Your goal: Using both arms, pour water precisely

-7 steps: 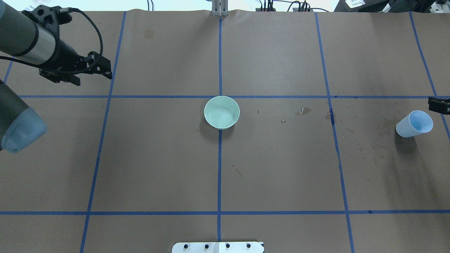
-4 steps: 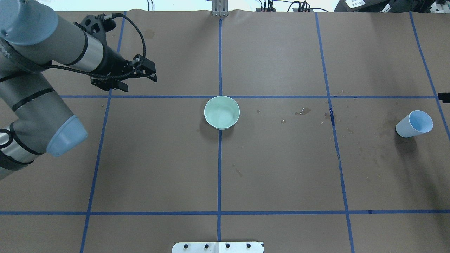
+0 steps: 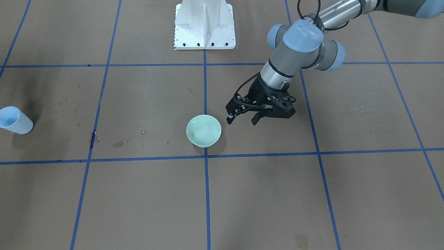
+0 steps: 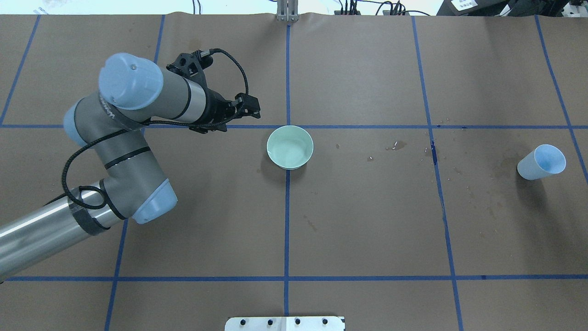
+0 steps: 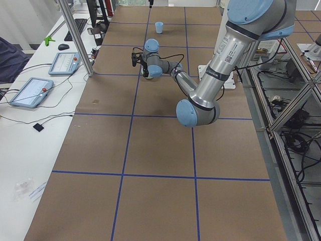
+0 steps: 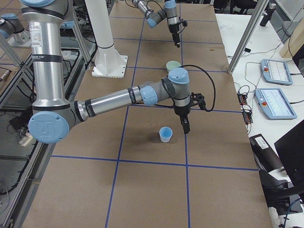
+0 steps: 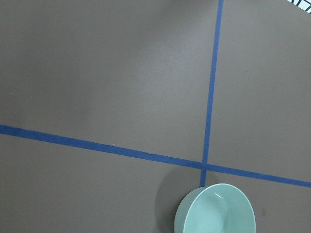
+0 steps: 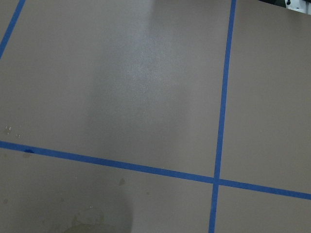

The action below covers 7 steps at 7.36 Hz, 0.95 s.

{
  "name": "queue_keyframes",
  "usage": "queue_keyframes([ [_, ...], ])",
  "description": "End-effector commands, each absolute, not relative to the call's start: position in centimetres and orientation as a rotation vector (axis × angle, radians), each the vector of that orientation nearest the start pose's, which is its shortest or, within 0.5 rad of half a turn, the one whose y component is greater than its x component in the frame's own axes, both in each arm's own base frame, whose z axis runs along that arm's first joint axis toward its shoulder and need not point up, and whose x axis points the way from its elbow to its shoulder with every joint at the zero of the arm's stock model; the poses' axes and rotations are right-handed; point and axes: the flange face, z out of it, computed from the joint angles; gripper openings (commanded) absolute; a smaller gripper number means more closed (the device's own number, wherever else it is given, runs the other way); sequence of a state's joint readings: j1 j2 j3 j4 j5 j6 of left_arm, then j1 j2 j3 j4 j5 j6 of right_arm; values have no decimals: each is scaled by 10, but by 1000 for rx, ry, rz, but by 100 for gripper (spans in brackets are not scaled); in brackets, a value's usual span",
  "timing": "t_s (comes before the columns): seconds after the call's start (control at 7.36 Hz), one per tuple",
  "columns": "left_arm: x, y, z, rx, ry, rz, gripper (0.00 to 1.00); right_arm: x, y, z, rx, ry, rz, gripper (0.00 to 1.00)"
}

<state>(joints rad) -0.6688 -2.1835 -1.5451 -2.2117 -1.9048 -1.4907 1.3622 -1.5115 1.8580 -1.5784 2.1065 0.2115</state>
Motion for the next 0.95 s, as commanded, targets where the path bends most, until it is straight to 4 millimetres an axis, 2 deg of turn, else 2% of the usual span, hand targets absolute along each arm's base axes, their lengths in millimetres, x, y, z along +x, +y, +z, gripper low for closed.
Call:
queue_keyframes([
  [0.0, 536, -504, 240, 130, 1265, -343, 100, -28, -530, 507, 114, -625, -87, 99],
  [0.14, 548, -495, 240, 110, 1263, -335, 100, -32, -542, 506, 104, -645, -88, 99],
  [0.41, 568, -505, 235, 97, 1237, -341, 98, -37, -553, 518, 74, -654, -82, 99],
  [0.81, 577, -507, 243, 88, 1216, -338, 81, -38, -553, 519, 63, -676, -78, 99],
])
